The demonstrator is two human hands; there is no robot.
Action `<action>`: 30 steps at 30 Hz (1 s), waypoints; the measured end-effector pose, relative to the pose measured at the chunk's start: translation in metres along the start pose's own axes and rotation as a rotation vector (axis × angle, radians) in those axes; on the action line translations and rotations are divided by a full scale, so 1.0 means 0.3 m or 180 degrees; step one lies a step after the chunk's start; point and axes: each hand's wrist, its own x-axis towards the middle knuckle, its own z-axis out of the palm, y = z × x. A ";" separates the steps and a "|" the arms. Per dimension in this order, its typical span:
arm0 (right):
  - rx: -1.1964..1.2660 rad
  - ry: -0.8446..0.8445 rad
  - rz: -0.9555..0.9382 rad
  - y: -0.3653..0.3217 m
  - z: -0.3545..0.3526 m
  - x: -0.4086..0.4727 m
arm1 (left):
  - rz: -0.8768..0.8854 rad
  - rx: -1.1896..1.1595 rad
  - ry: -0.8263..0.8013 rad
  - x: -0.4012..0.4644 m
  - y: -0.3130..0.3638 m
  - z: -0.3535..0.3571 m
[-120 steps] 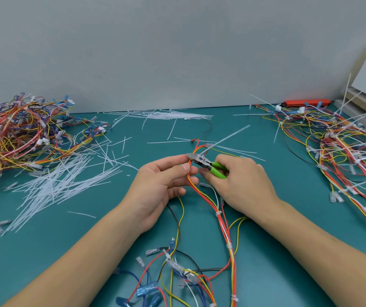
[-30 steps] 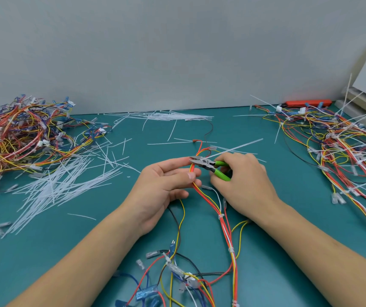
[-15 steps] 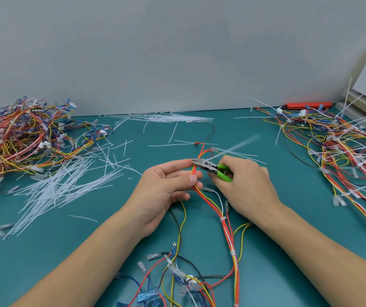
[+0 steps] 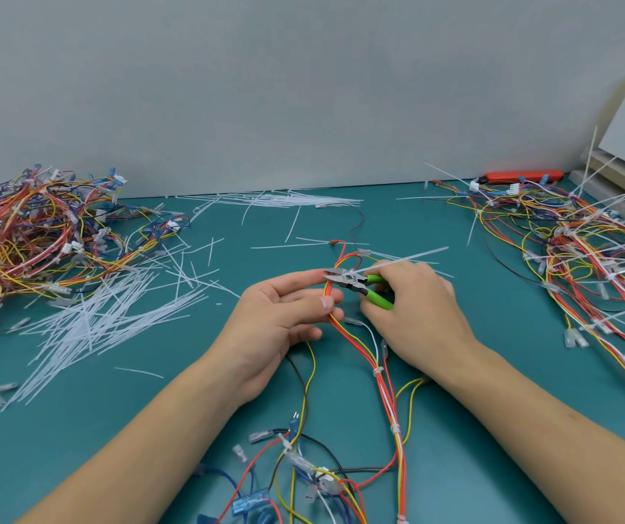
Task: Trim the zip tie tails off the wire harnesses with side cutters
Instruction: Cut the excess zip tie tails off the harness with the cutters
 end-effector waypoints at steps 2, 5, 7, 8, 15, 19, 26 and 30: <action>0.0017 0.0057 -0.0023 0.006 0.007 0.000 | 0.0003 0.0009 -0.0002 0.000 0.000 0.000; 0.0124 0.0156 0.0012 0.016 0.015 0.006 | 0.0004 0.0000 -0.0025 -0.001 0.001 0.002; 0.0050 0.0118 0.0029 0.016 0.016 0.008 | 0.0012 -0.0017 -0.0034 -0.002 0.002 0.001; -0.0001 0.0082 0.0043 0.012 0.015 0.005 | 0.0020 -0.0021 -0.0038 -0.003 0.002 0.001; 0.0077 0.0018 -0.0019 0.001 0.002 -0.003 | 0.0010 -0.0029 -0.0008 -0.004 0.003 0.004; 0.0106 -0.0036 -0.0064 -0.014 -0.011 -0.009 | 0.0003 -0.0014 0.0005 -0.003 0.001 0.005; 0.0107 -0.0081 -0.0070 -0.007 -0.011 -0.004 | 0.0001 0.0004 0.0009 -0.003 0.002 0.004; 0.0157 -0.0022 0.0142 -0.005 -0.005 -0.005 | 0.0001 -0.0003 -0.0019 -0.002 0.001 0.006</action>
